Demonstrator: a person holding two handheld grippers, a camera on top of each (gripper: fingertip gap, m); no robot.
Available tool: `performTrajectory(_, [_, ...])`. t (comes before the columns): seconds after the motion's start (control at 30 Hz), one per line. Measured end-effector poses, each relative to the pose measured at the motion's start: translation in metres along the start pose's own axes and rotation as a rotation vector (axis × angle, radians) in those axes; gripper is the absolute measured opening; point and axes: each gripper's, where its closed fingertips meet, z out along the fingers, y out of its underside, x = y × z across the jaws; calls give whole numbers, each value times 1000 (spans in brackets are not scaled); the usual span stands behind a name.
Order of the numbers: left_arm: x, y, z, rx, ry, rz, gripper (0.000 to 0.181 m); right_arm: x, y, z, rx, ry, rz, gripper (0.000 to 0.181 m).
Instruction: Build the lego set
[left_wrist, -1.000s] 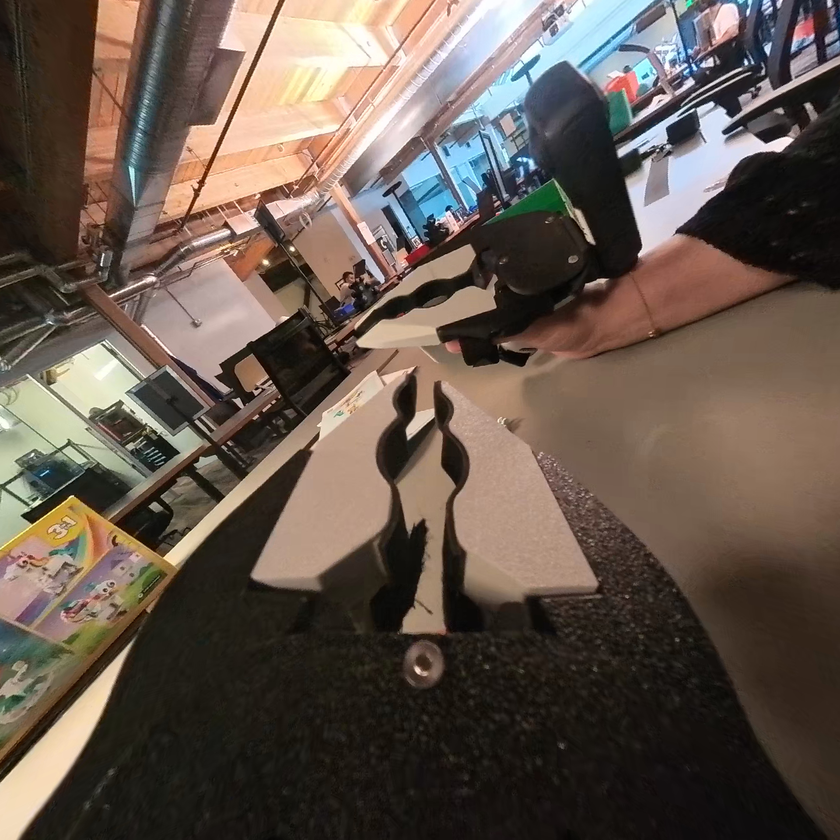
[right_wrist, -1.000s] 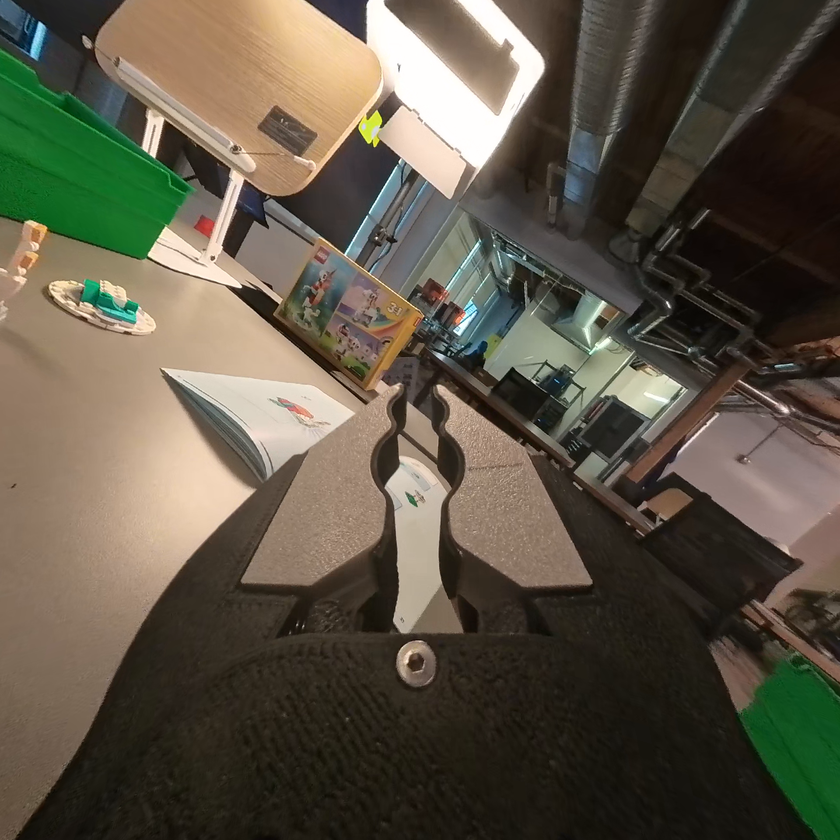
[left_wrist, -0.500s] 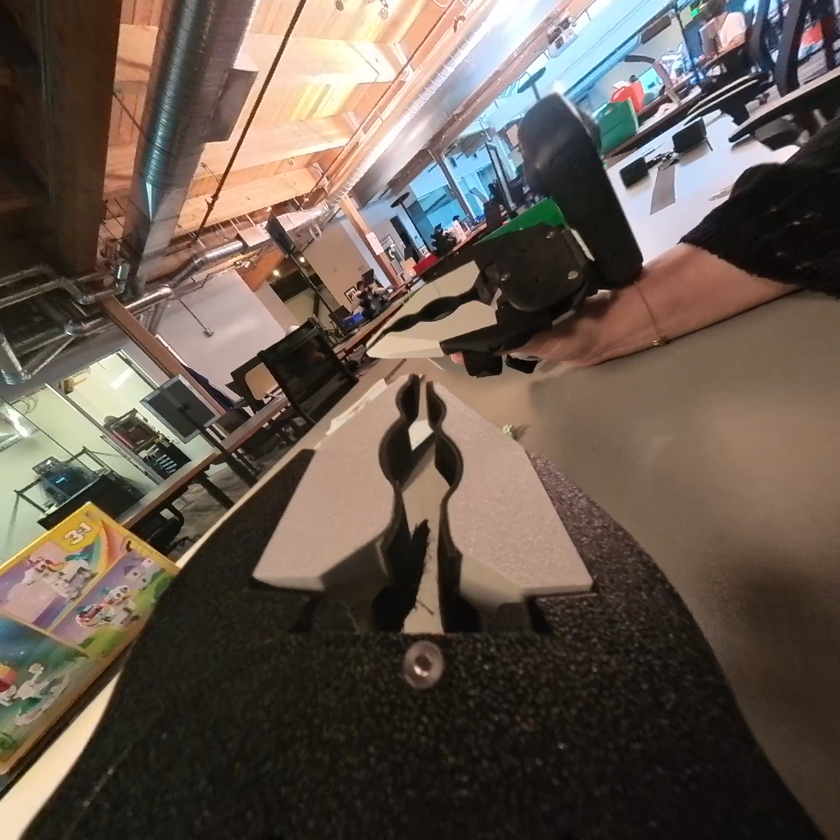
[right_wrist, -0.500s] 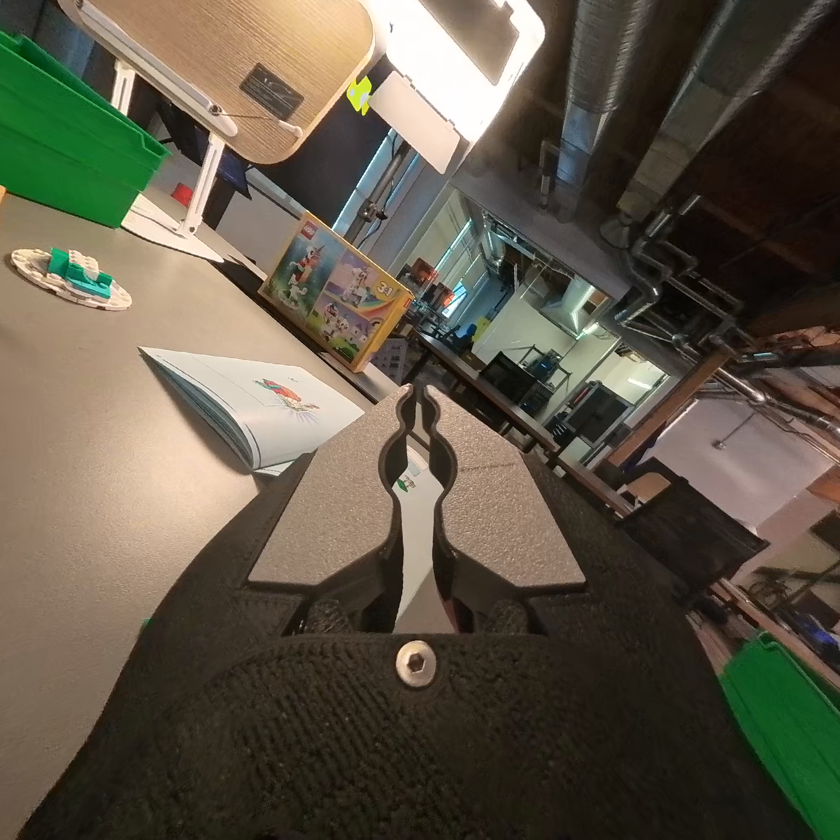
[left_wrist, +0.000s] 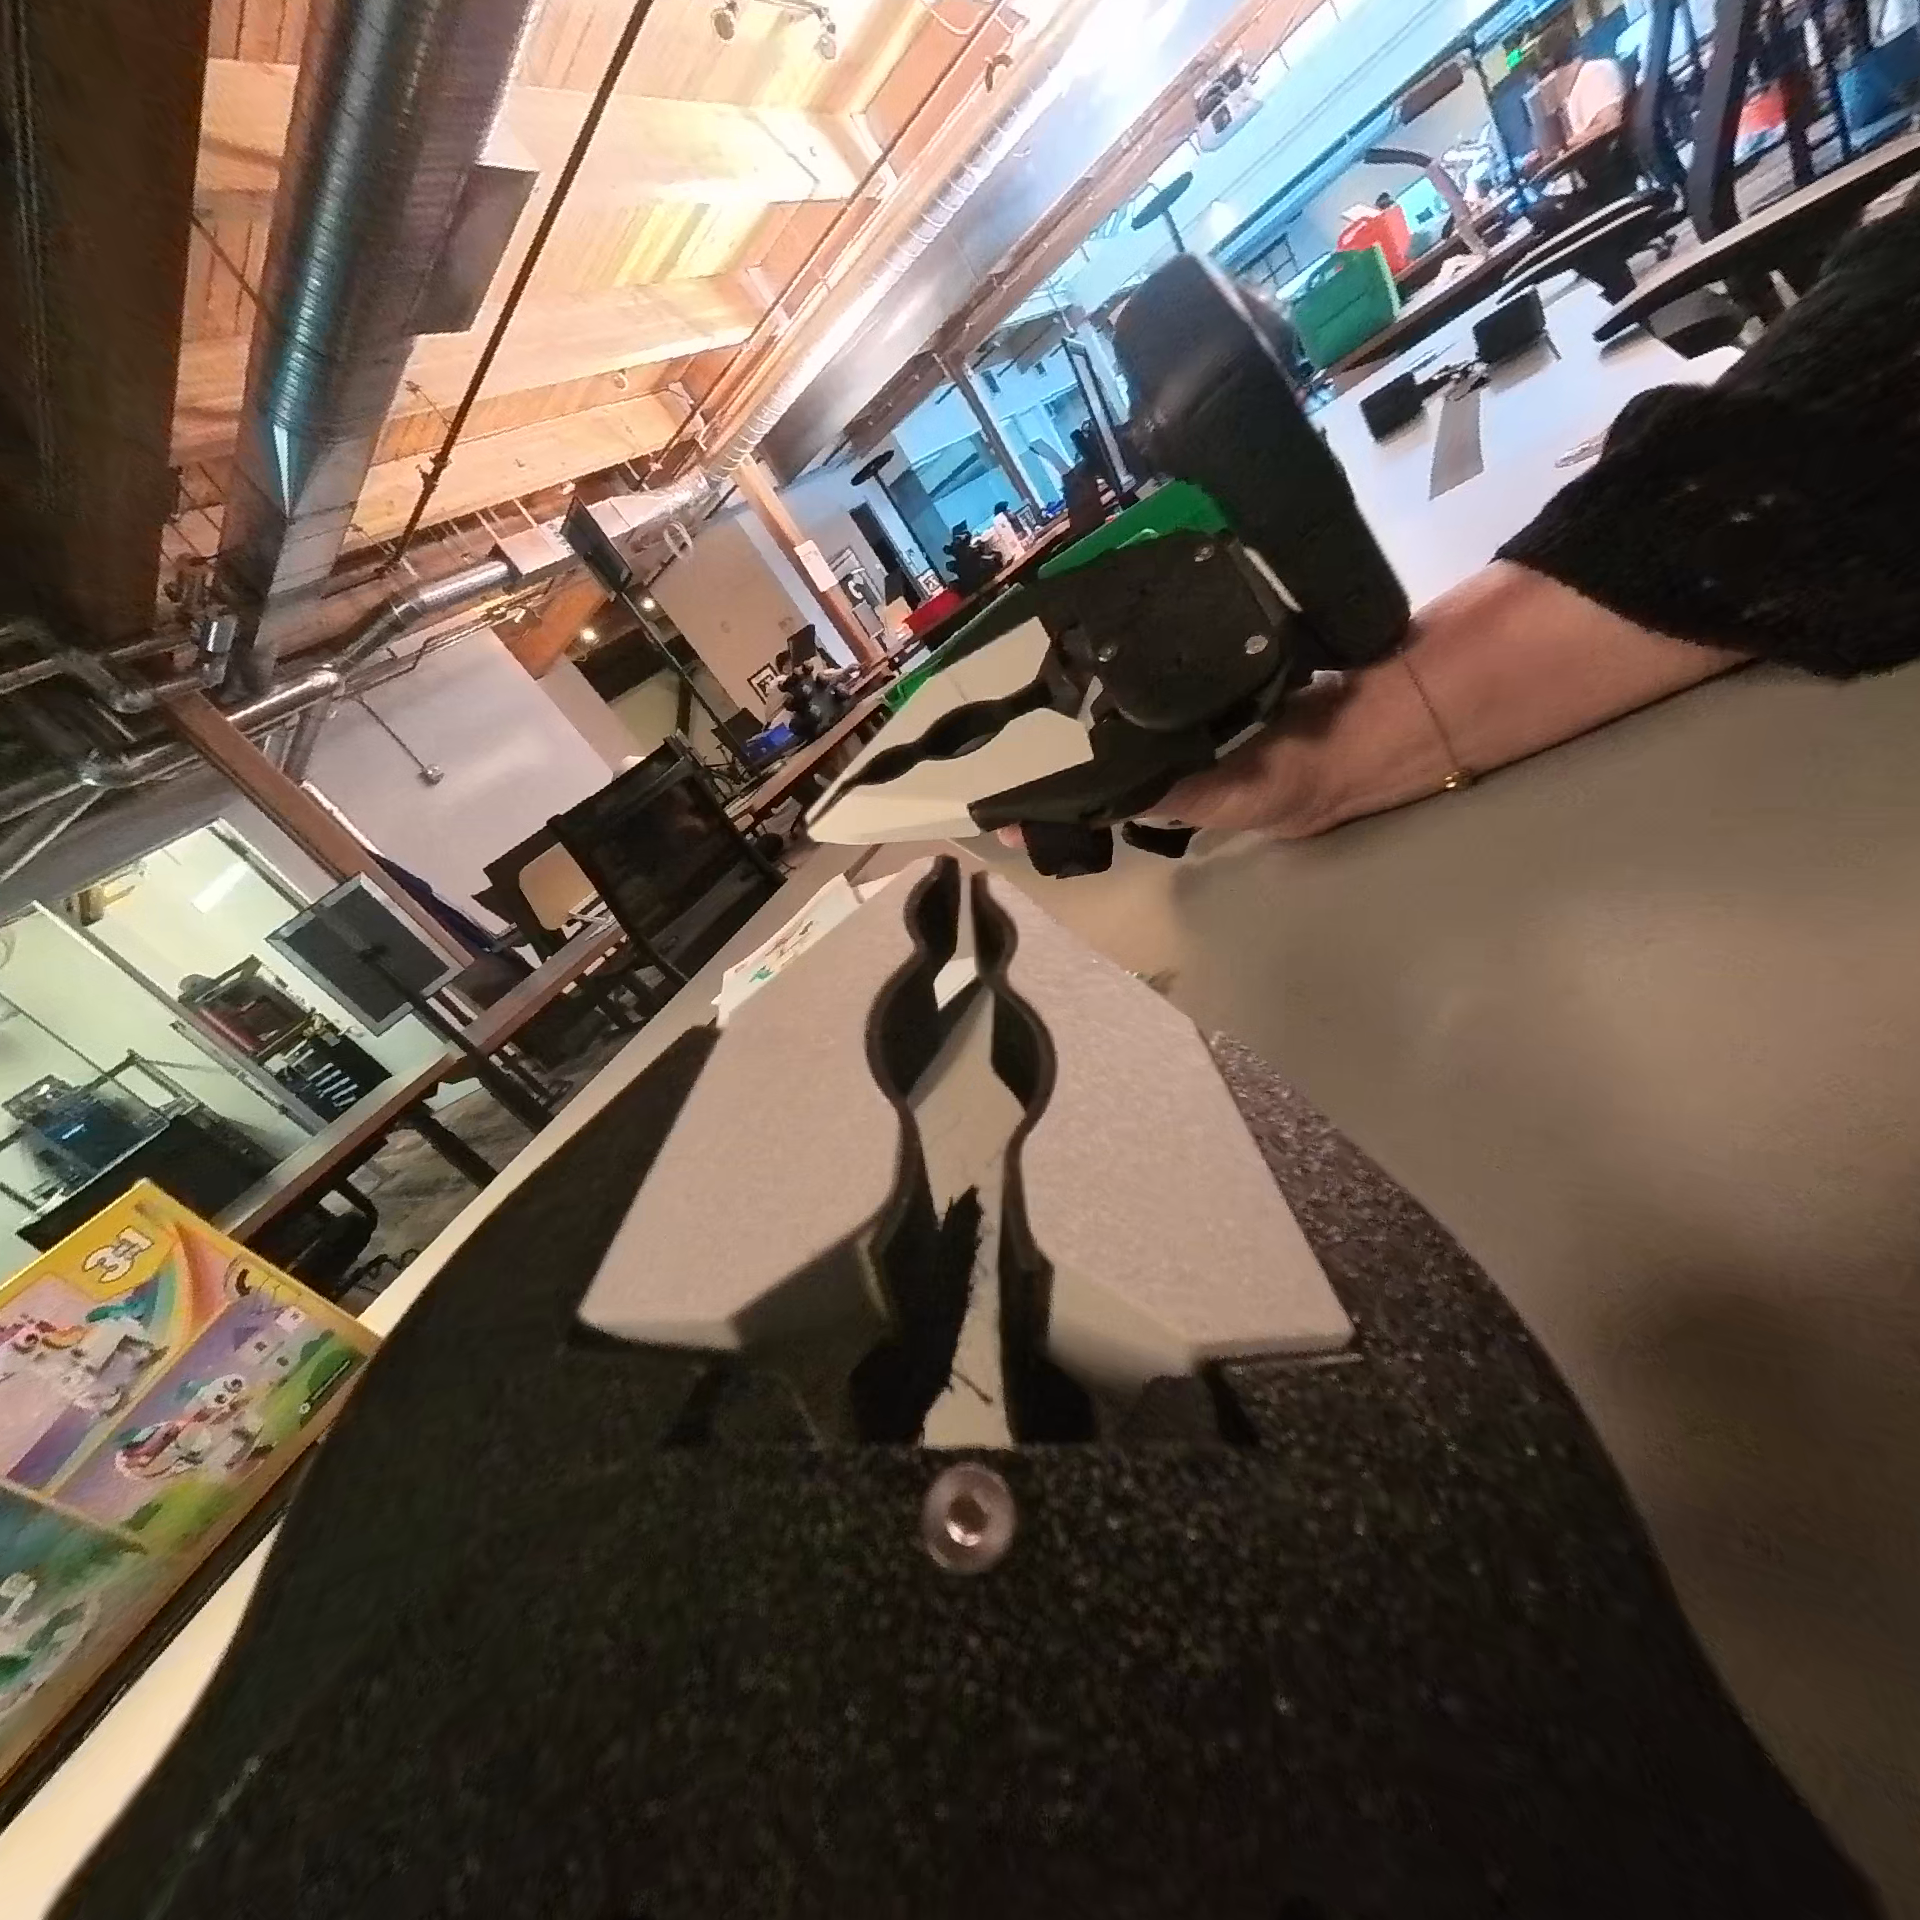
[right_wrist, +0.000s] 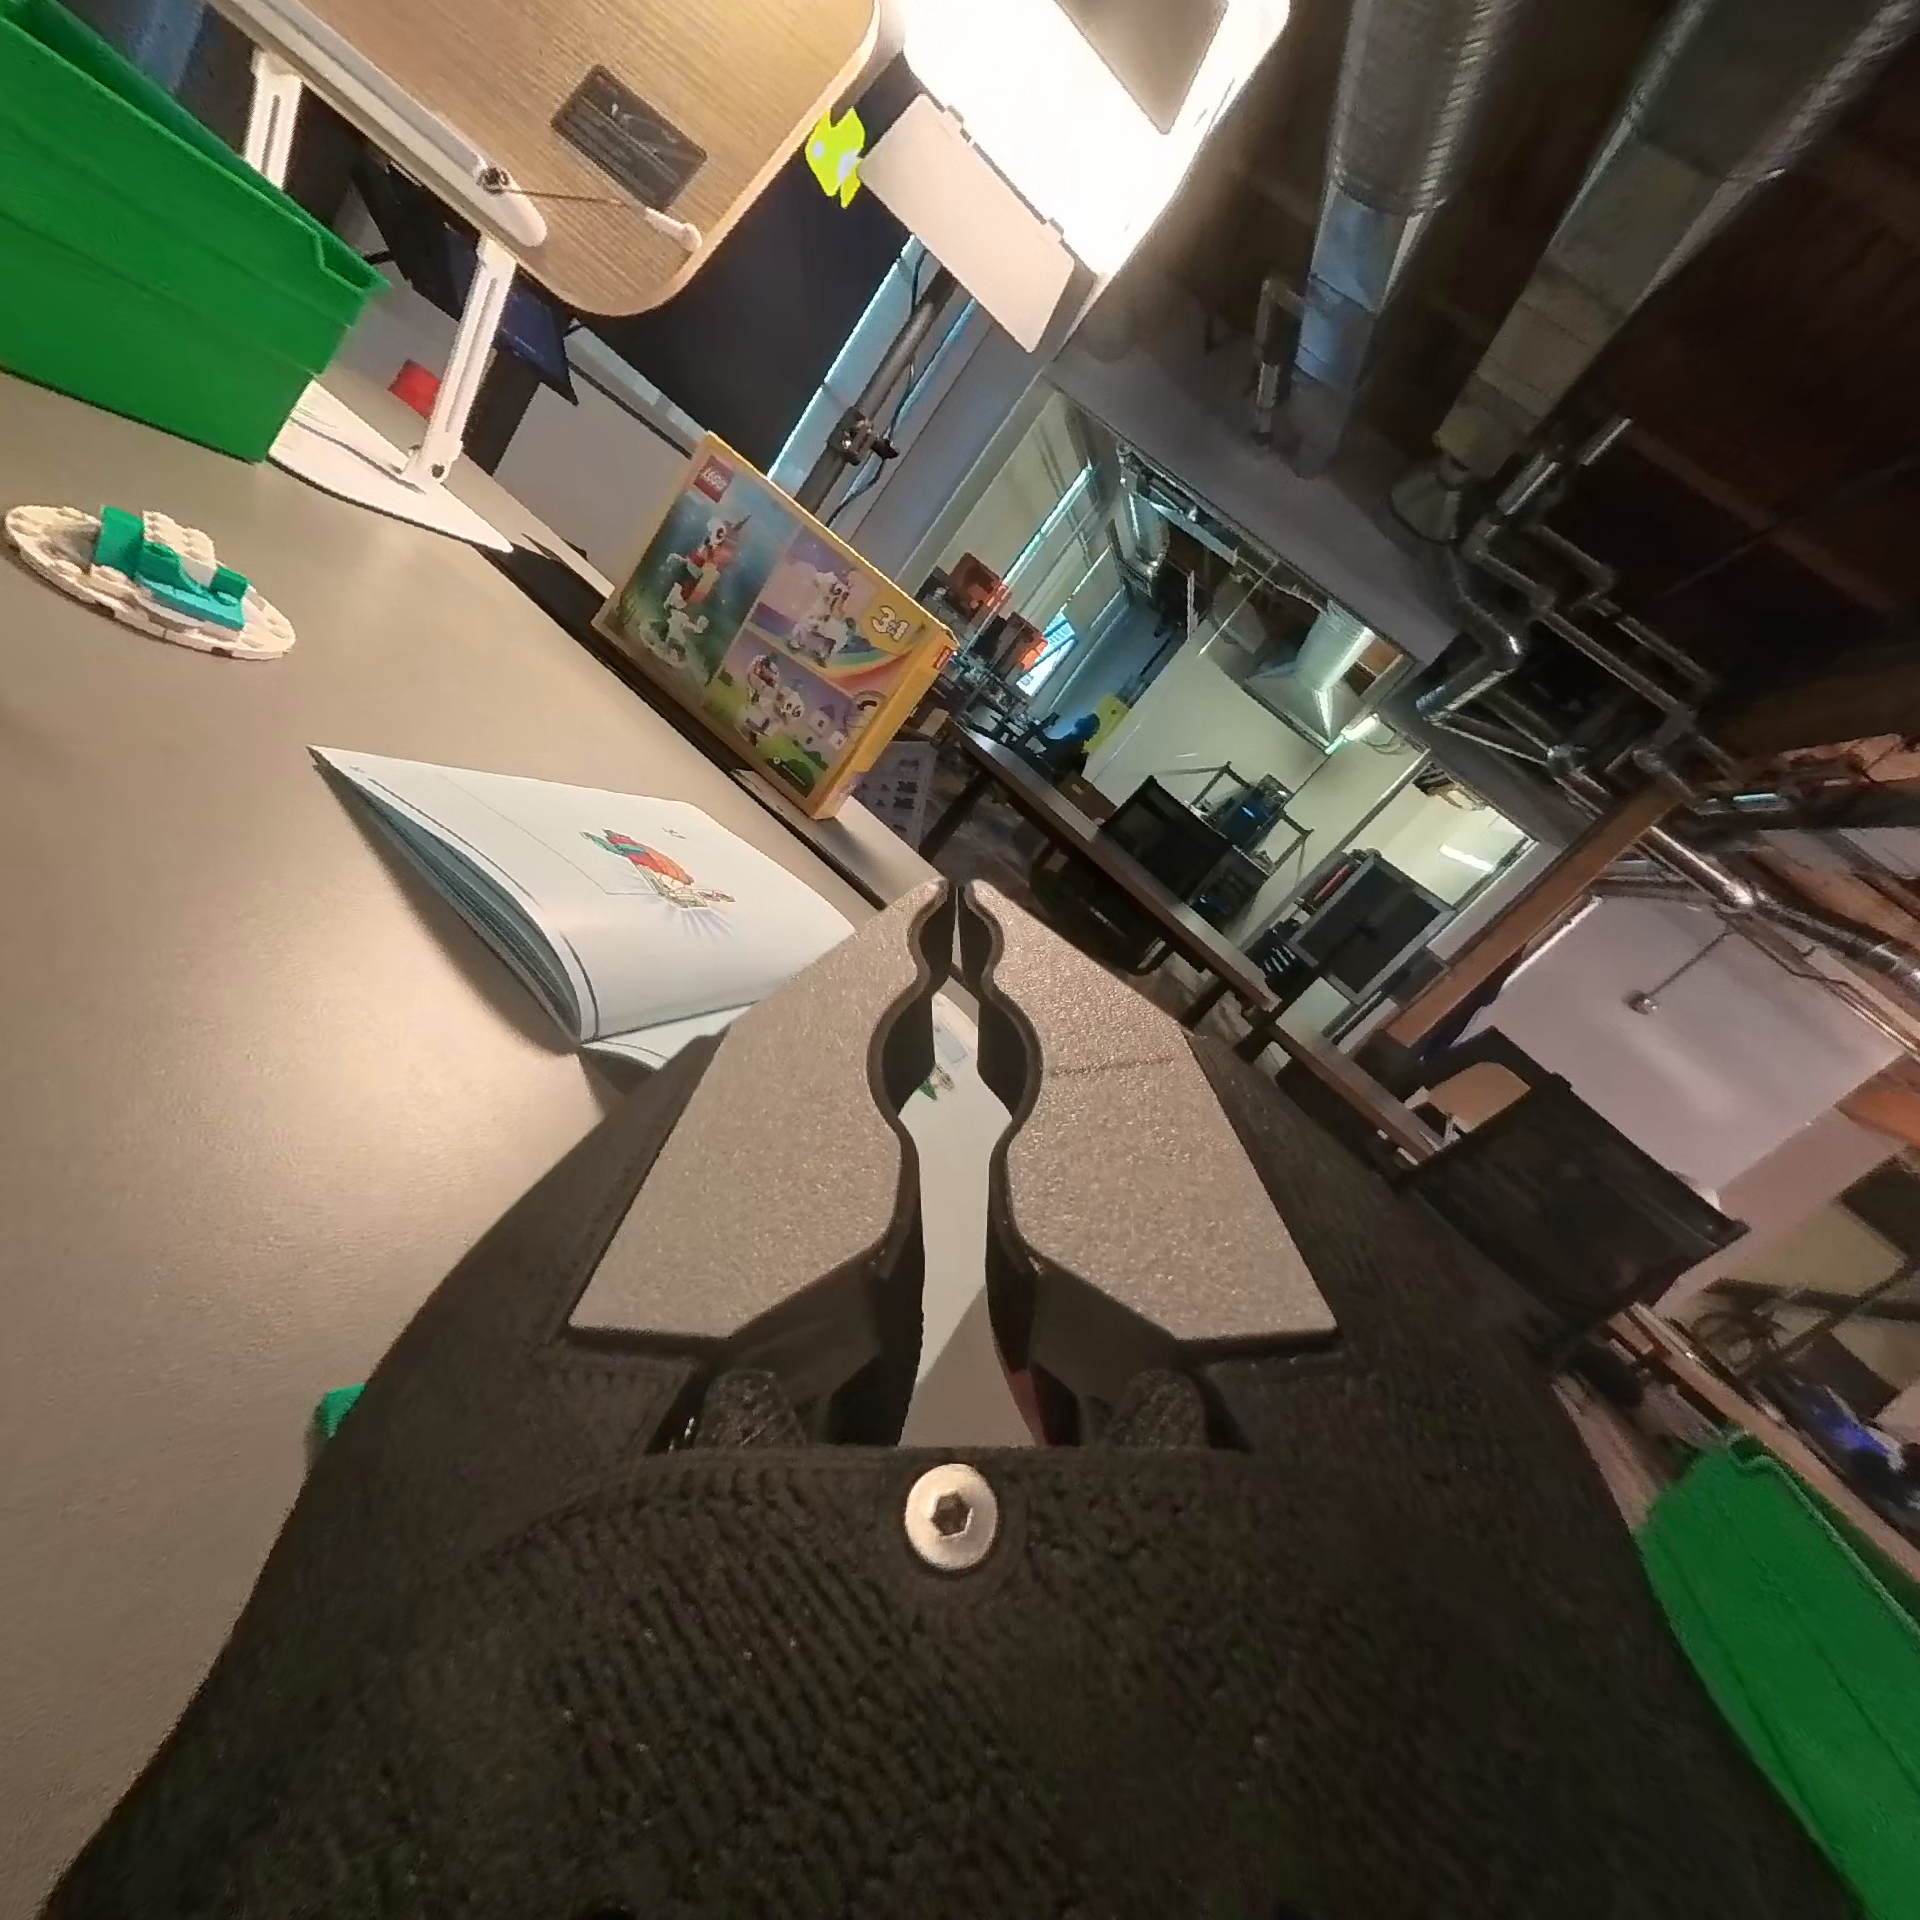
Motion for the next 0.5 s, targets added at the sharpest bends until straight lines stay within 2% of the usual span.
performTrajectory(0.13, [-5,-32,-11,91,37,-10,2,5,4,-1,-13,14,25,0])
performTrajectory(0.27, [-30,-62,-40,86,0,-47,1,11,8,0,-33,41,35,0])
performTrajectory(0.37, [-49,-61,-78,14,-71,-184,1,14,11,1,-48,56,24,0])
performTrajectory(0.5, [-78,-57,-147,29,-243,-302,0,17,17,2,-78,77,8,0])
